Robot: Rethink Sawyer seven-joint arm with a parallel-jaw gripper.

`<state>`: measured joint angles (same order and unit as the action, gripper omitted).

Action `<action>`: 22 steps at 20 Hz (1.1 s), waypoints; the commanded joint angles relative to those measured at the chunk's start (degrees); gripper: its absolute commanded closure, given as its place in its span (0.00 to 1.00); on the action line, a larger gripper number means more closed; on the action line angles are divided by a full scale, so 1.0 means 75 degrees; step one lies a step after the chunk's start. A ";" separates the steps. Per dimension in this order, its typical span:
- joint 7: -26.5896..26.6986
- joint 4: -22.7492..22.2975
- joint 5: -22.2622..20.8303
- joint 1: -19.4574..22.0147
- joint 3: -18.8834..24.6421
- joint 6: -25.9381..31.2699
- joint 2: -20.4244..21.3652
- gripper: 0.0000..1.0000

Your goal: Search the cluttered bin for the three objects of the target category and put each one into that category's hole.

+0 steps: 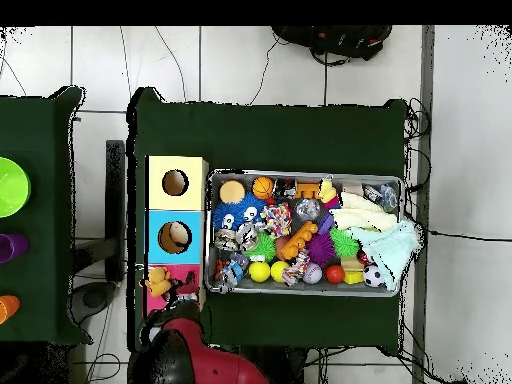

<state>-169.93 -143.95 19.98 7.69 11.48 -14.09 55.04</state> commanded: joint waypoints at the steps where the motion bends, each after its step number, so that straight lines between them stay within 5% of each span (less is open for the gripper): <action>1: -0.1043 -0.0343 -0.0497 0.0693 0.0891 0.1053 0.1018 0.00; 4: -0.1484 -0.0739 -0.0478 0.1038 0.1520 0.1674 0.2010 0.00; 7: -0.1504 -0.0755 0.0053 0.0840 0.1507 0.2414 0.2754 0.00; 11: -0.1200 -0.0502 0.0428 0.0714 0.1161 0.2989 0.2975 0.00; 13: -0.1077 -0.0317 0.0464 0.0605 0.0914 0.3033 0.2856 0.00; 22: -0.0576 0.1604 0.0756 -0.0681 -0.1273 0.2311 0.0507 0.00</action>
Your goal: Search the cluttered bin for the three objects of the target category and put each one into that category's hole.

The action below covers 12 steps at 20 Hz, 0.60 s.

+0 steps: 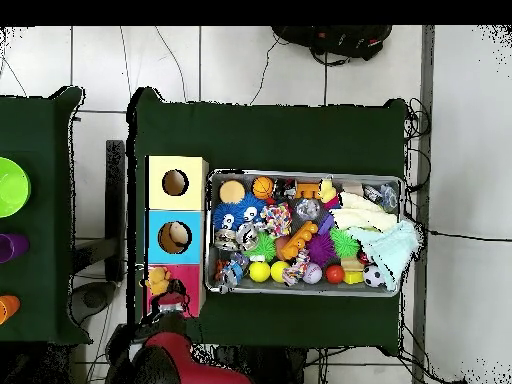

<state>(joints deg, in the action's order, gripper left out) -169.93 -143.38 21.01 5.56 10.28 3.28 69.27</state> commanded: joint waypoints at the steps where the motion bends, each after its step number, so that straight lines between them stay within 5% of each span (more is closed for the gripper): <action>1: -0.0573 0.1591 0.0608 -0.0431 -0.1174 -0.0036 -0.1470 0.00; 12: -0.0825 0.2089 0.0696 -0.0934 -0.1748 -0.0191 -0.1966 0.00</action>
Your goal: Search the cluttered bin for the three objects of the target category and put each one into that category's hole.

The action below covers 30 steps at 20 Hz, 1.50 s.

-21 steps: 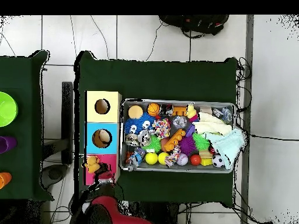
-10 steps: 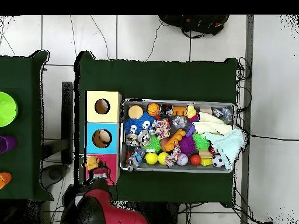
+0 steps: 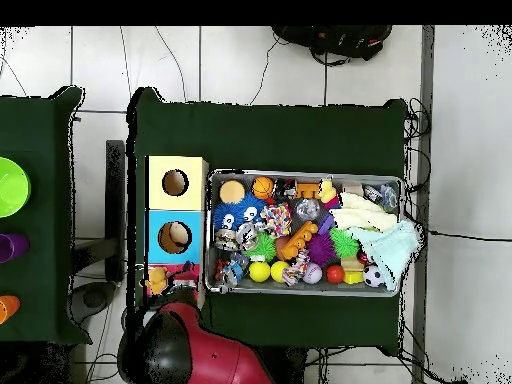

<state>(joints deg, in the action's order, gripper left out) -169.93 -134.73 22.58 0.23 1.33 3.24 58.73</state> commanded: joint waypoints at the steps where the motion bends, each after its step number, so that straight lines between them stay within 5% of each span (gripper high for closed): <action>1: -0.0887 0.1035 0.0569 -0.0344 -0.0620 -0.0074 -0.0571 0.00; 10: -0.1319 0.1837 0.1167 -0.1142 -0.1132 0.0977 -0.0545 0.00; 16: -0.2129 0.3370 0.1358 -0.2472 -0.2723 0.2413 -0.1228 0.00; 30: -0.1381 0.2848 0.1807 -0.2066 -0.1929 0.0730 -0.2021 0.00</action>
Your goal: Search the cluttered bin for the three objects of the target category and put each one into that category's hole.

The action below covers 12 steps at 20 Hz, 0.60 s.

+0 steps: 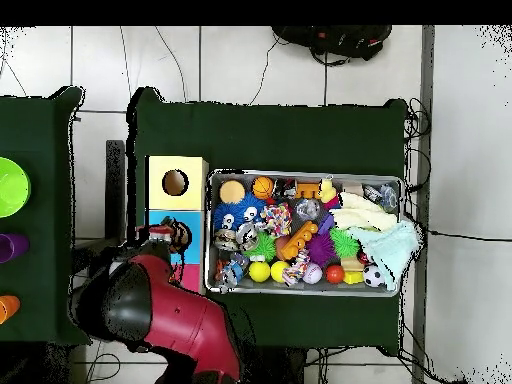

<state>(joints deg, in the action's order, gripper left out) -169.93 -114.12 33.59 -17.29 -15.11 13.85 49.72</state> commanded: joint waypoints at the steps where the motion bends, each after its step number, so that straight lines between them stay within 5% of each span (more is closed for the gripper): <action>1: -0.1245 -0.0070 0.0241 0.0416 0.0446 -0.0951 -0.0841 0.00; 12: -0.1321 -0.0092 0.0394 0.0070 0.0743 -0.1640 -0.1503 0.00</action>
<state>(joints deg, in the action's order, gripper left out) -169.93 -114.10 34.15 -16.41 -14.81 2.88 42.82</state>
